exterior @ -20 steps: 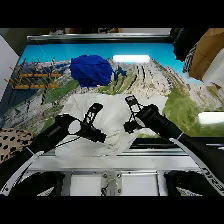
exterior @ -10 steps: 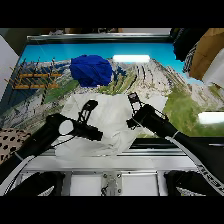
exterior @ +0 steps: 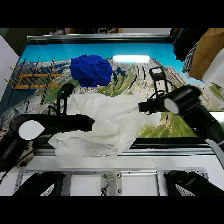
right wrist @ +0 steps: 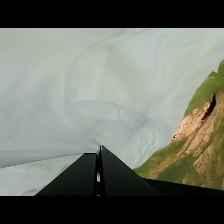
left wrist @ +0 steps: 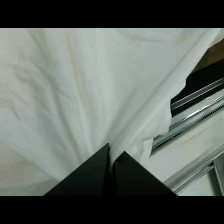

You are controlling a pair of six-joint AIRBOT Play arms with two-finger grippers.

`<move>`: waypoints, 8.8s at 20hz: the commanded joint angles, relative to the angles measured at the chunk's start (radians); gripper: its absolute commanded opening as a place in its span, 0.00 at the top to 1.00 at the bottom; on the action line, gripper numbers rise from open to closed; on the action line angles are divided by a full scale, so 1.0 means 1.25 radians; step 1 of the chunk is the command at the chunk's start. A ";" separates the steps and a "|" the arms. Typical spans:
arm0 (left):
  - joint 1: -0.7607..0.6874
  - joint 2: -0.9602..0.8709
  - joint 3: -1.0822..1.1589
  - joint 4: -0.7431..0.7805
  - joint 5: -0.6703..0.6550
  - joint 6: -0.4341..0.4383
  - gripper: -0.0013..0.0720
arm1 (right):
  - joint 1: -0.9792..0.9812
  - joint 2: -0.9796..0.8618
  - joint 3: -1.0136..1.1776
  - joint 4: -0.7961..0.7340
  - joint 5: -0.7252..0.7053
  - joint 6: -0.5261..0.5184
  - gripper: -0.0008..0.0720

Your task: Fold the clothes and pants, and hang the long-sleeved shirts on hangers.

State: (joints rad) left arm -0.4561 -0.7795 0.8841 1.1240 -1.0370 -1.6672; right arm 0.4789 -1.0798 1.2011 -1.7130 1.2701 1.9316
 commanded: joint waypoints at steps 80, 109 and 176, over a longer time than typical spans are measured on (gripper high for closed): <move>0.051 -0.336 0.215 -0.022 -0.168 0.109 0.97 | 0.014 -0.137 0.081 -0.190 0.135 -0.112 0.98; -0.215 -0.360 0.147 0.167 0.103 -0.106 0.18 | -0.257 0.021 0.001 0.327 0.095 -0.121 0.98; -0.220 -0.590 0.447 0.211 -0.078 -0.078 0.97 | 0.034 -0.246 -0.039 -0.165 -0.035 0.015 0.31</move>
State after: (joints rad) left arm -0.7307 -1.5166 1.4425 1.3872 -1.1301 -1.7645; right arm 0.4015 -1.3235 1.1530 -1.7214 1.2266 1.8385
